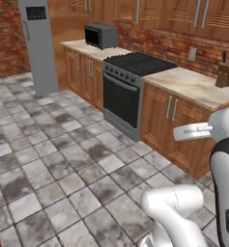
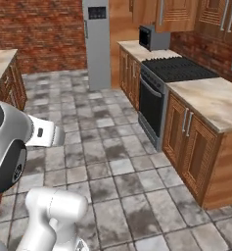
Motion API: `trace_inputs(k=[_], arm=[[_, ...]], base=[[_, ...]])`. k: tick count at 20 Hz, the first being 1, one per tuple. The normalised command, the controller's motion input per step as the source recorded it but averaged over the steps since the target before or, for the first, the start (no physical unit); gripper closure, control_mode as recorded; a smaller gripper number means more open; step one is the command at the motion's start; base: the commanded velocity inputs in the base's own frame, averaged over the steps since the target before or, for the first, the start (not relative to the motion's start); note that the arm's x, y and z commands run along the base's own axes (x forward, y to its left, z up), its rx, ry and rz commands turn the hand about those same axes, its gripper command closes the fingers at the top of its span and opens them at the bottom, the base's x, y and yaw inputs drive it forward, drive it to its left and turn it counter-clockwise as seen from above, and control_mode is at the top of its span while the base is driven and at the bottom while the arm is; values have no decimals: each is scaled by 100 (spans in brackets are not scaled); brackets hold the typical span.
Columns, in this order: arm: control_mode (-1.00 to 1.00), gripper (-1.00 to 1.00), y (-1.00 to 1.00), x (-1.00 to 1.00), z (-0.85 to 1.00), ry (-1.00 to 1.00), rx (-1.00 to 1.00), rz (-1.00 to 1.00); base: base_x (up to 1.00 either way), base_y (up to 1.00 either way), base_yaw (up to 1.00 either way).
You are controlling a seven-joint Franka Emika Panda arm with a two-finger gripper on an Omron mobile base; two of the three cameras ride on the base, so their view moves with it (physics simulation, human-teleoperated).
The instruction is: There is a bowl on the dining counter. Grab a lemon wedge from the fridge and place it in the bowl. Then get the liquor bottle and glass cup from the cabinet and place them next to the bowl.
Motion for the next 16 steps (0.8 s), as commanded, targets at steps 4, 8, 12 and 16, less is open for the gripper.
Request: trace_inputs(k=[4, 8, 12, 16], arm=[[100, -100, 0, 0, 0, 0, 0, 0], [100, -100, 0, 0, 0, 0, 0, 0], [100, -100, 0, 0, 0, 0, 0, 0], [100, -100, 0, 0, 0, 0, 0, 0]], base=[[100, -61, 16], [100, -40, 6], [100, -21, 0], [100, -10, 0]])
